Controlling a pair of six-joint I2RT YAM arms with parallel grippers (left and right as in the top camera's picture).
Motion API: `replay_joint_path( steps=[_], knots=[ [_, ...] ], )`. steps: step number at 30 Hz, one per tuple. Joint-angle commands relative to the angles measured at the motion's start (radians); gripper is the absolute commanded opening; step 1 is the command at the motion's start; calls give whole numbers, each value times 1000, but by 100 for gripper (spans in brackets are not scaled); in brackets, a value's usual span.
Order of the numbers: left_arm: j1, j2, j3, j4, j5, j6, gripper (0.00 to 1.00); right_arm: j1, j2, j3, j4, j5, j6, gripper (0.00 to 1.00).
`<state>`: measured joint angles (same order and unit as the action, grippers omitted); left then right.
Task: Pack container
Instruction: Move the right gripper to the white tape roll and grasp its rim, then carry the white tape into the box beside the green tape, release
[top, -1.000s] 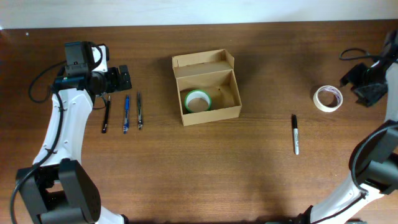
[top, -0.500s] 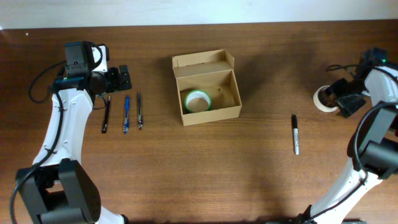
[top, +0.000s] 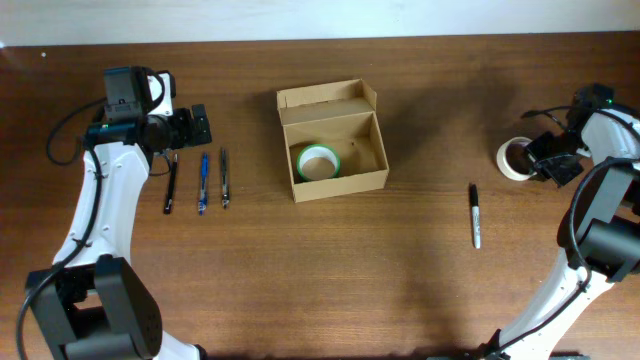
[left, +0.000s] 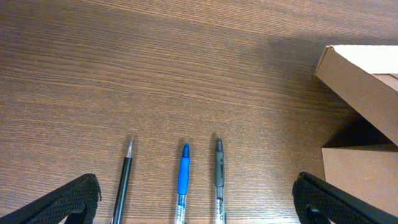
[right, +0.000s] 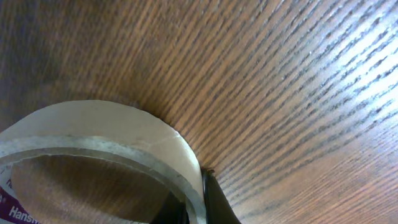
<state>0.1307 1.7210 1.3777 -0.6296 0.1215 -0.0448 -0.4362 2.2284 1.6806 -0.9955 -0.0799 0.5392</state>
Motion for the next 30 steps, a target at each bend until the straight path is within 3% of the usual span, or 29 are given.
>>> replay_joint_path(
  steps=[1,10,13,18,23,30],
  knots=[
    [3,8,17,0,11,19,99,2,4,-6,-29,12,-13,4],
    [3,8,17,0,11,20,99,88,-338,107,-77,-161,-251,4],
    [3,8,17,0,11,19,99,190,-497,182,-85,-176,-294,4],
    [3,8,17,0,11,19,99,481,-672,269,-86,-38,-300,4],
    [3,8,17,0,11,19,99,748,-654,250,-100,97,-326,4],
    [3,8,17,0,11,19,99,892,-435,236,-46,91,-326,4]
  ],
)
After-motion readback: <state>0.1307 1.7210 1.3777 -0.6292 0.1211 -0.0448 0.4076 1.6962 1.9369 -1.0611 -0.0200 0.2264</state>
